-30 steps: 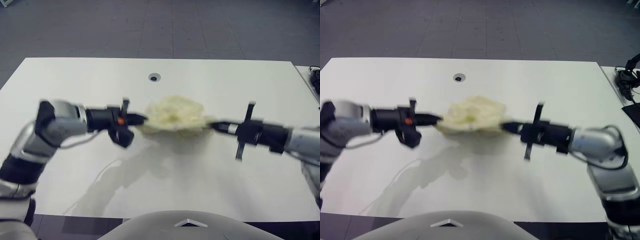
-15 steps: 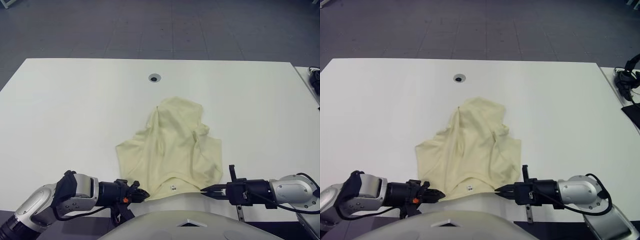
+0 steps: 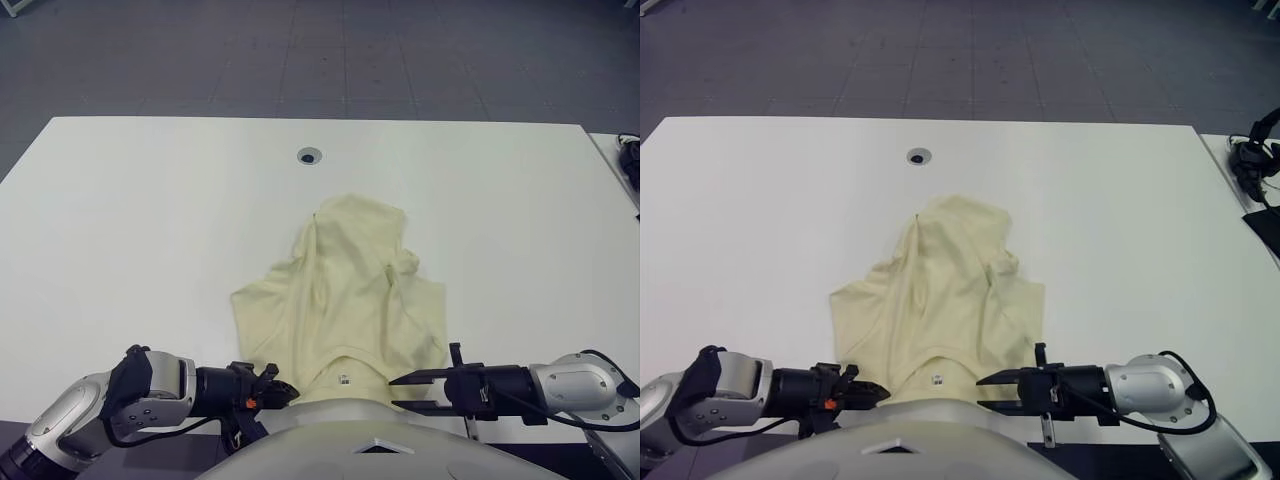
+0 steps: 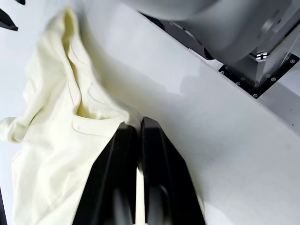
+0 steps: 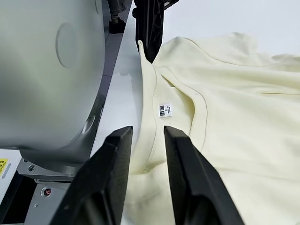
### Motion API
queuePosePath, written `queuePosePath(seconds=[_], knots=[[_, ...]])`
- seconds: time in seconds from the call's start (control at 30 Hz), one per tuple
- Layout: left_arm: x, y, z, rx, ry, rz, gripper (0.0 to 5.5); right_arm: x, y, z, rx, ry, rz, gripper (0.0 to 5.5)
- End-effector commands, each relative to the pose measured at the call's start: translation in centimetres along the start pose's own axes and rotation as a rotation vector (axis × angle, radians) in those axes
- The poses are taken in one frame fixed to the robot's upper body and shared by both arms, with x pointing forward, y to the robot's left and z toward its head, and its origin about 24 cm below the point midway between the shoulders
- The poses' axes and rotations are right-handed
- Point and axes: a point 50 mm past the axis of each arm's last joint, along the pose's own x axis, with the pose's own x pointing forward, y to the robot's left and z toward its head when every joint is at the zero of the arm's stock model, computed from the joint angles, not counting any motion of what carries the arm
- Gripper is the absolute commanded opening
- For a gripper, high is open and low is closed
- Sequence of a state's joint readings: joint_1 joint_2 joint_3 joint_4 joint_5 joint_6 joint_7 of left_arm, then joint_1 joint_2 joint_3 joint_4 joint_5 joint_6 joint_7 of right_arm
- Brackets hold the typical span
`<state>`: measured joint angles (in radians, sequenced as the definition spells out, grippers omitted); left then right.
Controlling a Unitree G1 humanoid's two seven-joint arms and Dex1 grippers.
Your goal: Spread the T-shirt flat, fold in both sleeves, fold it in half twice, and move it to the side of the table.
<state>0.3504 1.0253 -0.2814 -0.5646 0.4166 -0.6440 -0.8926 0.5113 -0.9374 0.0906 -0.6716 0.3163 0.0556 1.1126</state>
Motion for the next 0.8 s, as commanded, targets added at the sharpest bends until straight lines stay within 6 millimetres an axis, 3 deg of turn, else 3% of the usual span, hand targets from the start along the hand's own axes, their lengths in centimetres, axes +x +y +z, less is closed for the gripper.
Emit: queuePosePath(seconds=[0.03, 0.13, 0.37, 0.53, 0.6, 0.73, 0.8], knots=[[-0.6, -0.8, 0.0, -0.045, 0.012, -0.087, 0.46, -0.3, 0.4, -0.1, 0.059, 0.021, 0.050, 1.95], [-0.9, -0.9, -0.1, -0.105, 0.014, -0.104, 0.87, -0.8, 0.3, -0.4, 0.076, 0.037, 0.061, 2.33], [-1.9, -1.9, 0.1, -0.362, -0.015, -0.187, 2.00, -2.3, -1.7, 1.8, 0.130, -0.147, -0.027, 3.42], [-2.0, -1.7, 0.2, -0.449, -0.050, -0.159, 2.73, -3.4, -3.2, 1.9, 0.134, -0.174, -0.128, 4.12], [-2.6, -0.7, -0.1, -0.500, -0.061, -0.077, 3.04, -4.1, -3.8, 1.6, 0.136, -0.168, -0.188, 4.41], [-5.7, 2.9, -2.9, -0.620, -0.035, 0.326, 3.72, -6.0, -6.0, -0.5, 0.181, -0.167, -0.390, 5.06], [-6.7, 3.7, -4.1, -0.700, -0.028, 0.505, 4.04, -6.4, -6.7, -1.6, 0.202, -0.164, -0.461, 5.36]])
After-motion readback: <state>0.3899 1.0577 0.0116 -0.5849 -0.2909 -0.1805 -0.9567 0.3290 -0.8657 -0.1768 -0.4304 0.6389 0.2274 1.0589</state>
